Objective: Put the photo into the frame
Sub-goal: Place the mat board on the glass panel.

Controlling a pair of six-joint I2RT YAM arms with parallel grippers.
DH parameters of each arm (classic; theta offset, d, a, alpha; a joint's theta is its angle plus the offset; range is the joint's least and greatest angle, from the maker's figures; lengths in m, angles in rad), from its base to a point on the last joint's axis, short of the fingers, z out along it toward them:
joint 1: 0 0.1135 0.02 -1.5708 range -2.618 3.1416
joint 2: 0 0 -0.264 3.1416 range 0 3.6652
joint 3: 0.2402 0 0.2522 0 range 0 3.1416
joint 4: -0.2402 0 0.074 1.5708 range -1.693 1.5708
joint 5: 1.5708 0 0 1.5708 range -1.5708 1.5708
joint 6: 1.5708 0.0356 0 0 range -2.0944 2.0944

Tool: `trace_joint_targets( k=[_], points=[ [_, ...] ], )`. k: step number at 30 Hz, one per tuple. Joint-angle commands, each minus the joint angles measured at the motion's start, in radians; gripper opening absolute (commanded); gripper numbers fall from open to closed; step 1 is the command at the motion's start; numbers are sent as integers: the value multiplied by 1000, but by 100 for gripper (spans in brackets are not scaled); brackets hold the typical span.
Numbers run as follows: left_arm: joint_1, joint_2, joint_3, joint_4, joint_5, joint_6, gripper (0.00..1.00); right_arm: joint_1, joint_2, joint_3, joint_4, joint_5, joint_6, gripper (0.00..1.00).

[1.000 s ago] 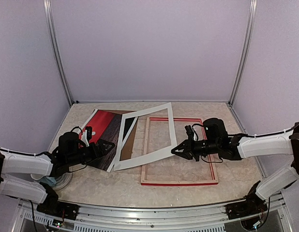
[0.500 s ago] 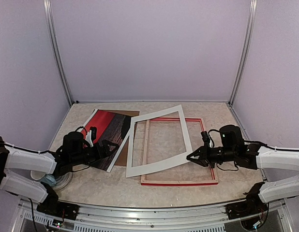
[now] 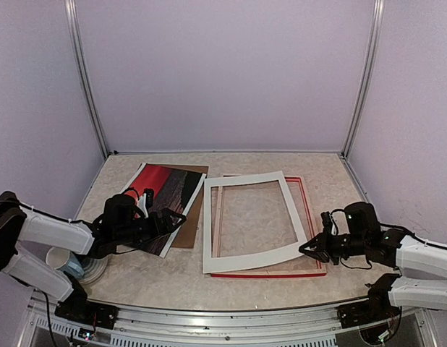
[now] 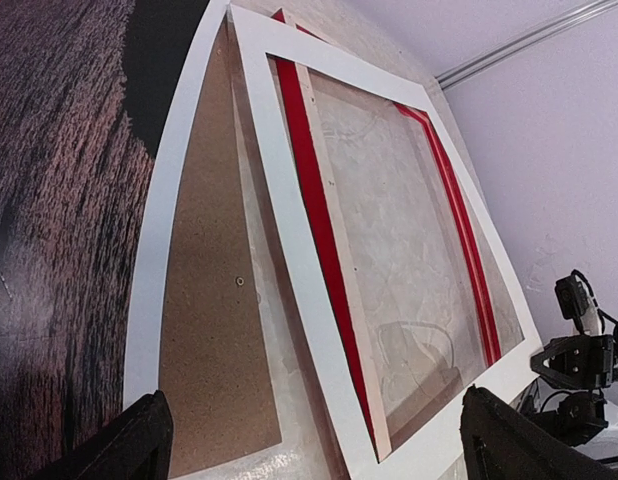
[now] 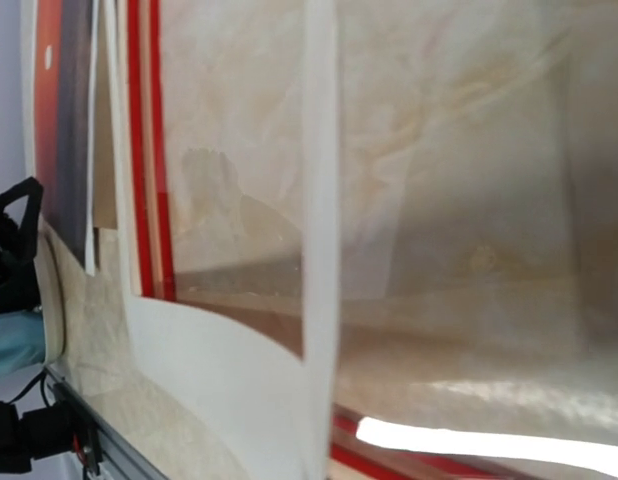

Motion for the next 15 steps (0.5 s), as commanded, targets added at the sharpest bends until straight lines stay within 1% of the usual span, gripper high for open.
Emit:
trace_joint_targets(
  k=[1,15],
  points=[
    [-12,24,32,41,-9,-1,99,-27,-52,-26,-63,30,-13,4],
    [-26,83,64,52,-5,-2,99,-45,-208,-77,-164,113,53,4]
  ],
)
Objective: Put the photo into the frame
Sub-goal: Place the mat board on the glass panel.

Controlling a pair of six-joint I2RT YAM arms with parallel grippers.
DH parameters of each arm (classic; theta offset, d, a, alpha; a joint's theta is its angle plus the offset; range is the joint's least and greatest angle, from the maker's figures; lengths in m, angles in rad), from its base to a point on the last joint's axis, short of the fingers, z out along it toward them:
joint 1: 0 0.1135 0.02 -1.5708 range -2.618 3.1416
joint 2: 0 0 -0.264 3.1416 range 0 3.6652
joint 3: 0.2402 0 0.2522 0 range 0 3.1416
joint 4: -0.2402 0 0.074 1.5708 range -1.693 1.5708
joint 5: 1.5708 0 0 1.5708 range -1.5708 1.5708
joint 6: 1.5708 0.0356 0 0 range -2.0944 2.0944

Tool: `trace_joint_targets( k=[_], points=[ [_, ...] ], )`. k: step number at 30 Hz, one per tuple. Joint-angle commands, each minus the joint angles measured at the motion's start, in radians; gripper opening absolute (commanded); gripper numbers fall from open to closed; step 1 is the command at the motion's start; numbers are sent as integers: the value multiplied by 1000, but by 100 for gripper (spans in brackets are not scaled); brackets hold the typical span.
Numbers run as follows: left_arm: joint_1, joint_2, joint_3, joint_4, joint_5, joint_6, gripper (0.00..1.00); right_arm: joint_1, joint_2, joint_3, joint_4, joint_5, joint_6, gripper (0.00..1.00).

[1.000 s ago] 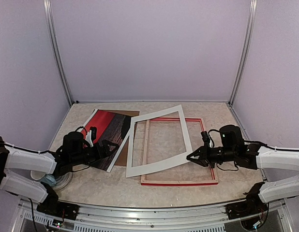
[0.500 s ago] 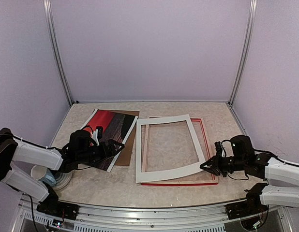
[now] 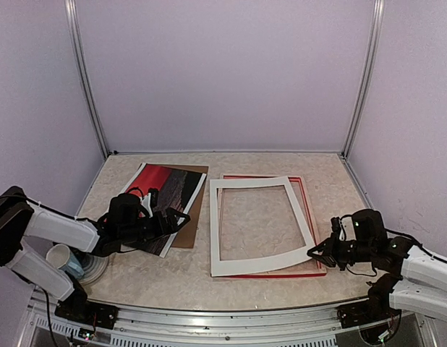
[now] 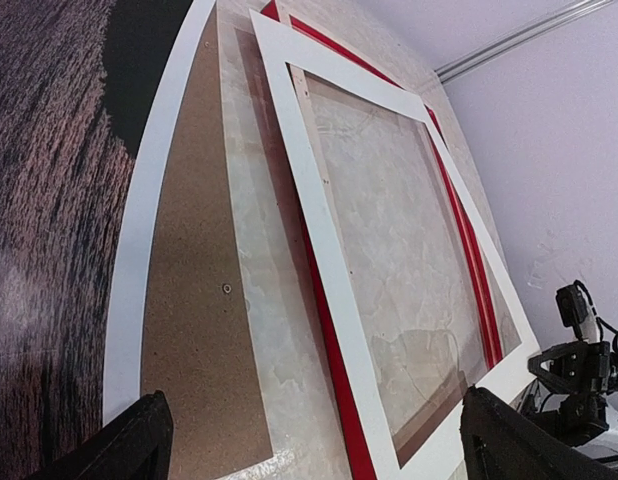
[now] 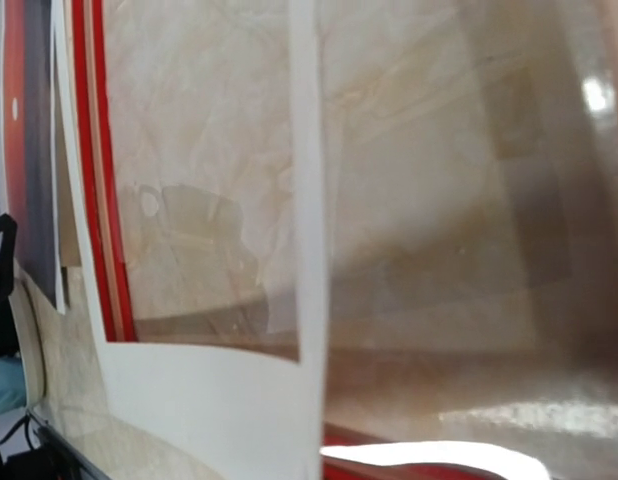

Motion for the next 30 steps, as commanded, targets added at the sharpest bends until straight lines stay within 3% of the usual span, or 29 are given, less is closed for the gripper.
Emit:
trace_joint_targets(
  k=[1,24,30],
  points=[
    [-9,19,29,31,-6,1,99,-11,-61,-17,-60,50,31,4],
    [-22,85,71,62,27,0,99,-10,-331,-73,-221,162,237,1],
    [-22,91,76,62,31,4,99,-10,-296,-72,-190,187,250,2]
  ],
)
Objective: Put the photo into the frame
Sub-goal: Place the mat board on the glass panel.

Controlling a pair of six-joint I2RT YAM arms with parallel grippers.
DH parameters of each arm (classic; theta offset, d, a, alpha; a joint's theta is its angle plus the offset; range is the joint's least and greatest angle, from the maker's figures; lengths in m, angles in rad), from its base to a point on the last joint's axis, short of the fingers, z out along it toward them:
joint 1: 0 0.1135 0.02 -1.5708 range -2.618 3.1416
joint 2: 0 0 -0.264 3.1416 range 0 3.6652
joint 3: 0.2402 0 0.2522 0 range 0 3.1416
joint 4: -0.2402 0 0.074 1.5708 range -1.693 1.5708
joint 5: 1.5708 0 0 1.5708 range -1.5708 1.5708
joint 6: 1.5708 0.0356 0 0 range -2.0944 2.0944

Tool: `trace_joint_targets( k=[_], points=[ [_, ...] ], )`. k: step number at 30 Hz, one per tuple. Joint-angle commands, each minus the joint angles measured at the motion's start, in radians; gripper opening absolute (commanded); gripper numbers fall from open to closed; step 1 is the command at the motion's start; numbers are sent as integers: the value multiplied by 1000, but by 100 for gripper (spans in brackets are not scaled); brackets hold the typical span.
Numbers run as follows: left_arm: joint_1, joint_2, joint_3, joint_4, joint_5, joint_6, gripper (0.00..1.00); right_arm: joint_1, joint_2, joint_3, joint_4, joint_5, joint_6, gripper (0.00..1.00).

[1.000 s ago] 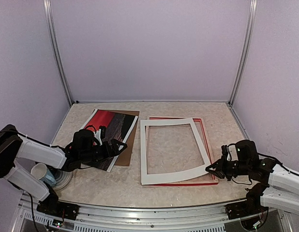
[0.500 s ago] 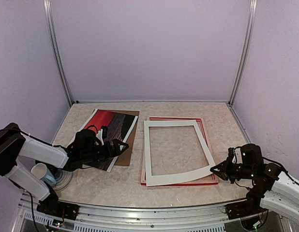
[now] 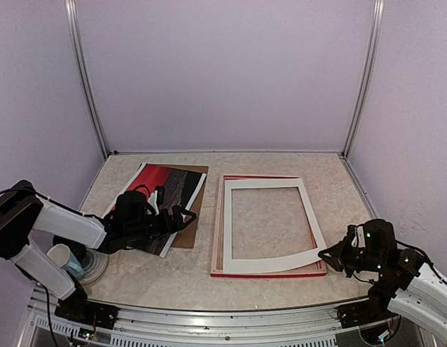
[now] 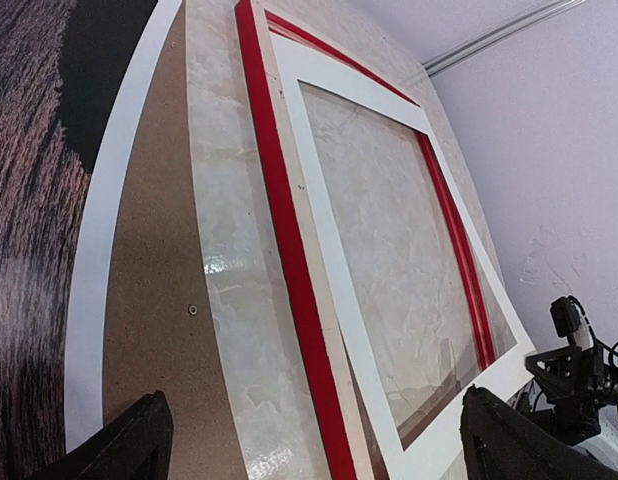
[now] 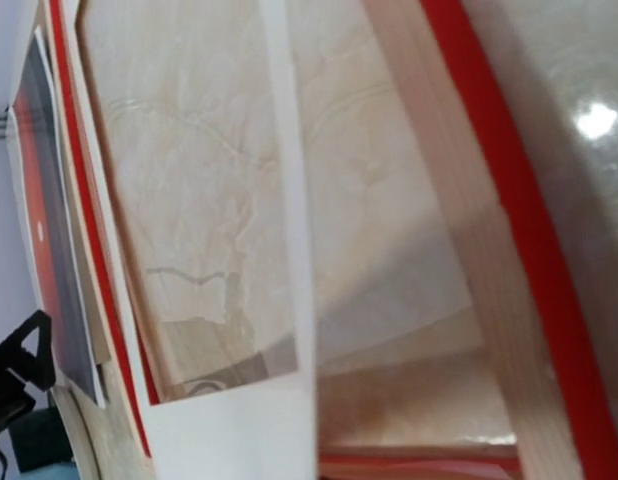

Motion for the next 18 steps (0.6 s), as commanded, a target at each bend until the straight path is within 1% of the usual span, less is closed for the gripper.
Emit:
trace_joint_targets(
  k=[1,7,15,18],
  points=[
    [-4,9,20,24,14,4,99,-9,53,-10,34,28,21,2],
    [-4,8,15,25,13,2,99,-5,180,-10,132,-9,-3,3],
    [-5,10,9,27,10,1,99,-3,179,-4,150,-15,-20,4],
    [-7,17,8,36,10,-2,99,-3,197,-12,187,-35,-26,4]
  ],
)
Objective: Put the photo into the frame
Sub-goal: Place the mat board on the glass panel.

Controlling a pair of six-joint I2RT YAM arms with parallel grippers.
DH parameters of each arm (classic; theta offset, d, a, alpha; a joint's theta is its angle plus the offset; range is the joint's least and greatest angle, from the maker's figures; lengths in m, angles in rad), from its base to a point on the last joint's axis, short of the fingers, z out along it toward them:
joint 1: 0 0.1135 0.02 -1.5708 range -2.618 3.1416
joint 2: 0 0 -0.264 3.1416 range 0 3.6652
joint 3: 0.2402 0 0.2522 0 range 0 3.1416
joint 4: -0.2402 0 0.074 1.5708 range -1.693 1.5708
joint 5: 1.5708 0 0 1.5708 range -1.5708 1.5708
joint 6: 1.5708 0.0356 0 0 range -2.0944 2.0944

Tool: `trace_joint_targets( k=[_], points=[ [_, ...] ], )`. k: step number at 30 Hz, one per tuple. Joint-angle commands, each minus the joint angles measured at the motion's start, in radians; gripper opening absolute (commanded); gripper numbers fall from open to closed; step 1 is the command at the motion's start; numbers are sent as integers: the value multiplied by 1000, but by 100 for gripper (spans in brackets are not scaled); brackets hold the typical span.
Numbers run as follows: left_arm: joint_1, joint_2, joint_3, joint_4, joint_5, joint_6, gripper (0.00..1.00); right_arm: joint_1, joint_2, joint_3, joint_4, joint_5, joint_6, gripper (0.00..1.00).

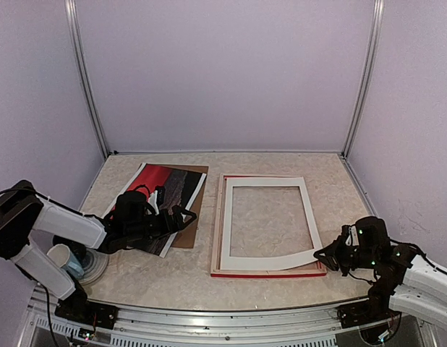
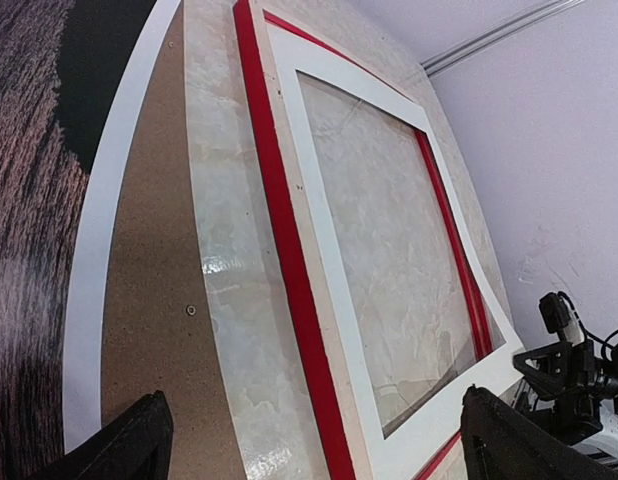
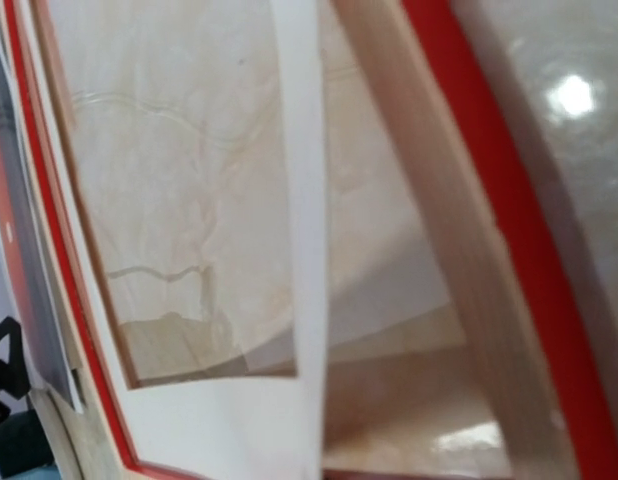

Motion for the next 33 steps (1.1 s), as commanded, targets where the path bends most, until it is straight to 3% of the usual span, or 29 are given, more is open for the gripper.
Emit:
trace_joint_targets(
  k=[1,23,33],
  points=[
    [-8,21,8,36,8,-2,99,-4,23,-10,74,-26,-25,4],
    [-13,25,-17,61,2,-11,99,-3,192,41,173,-87,-102,7],
    [-13,24,-21,64,1,-12,99,-2,207,136,18,-30,-180,30]
  ],
)
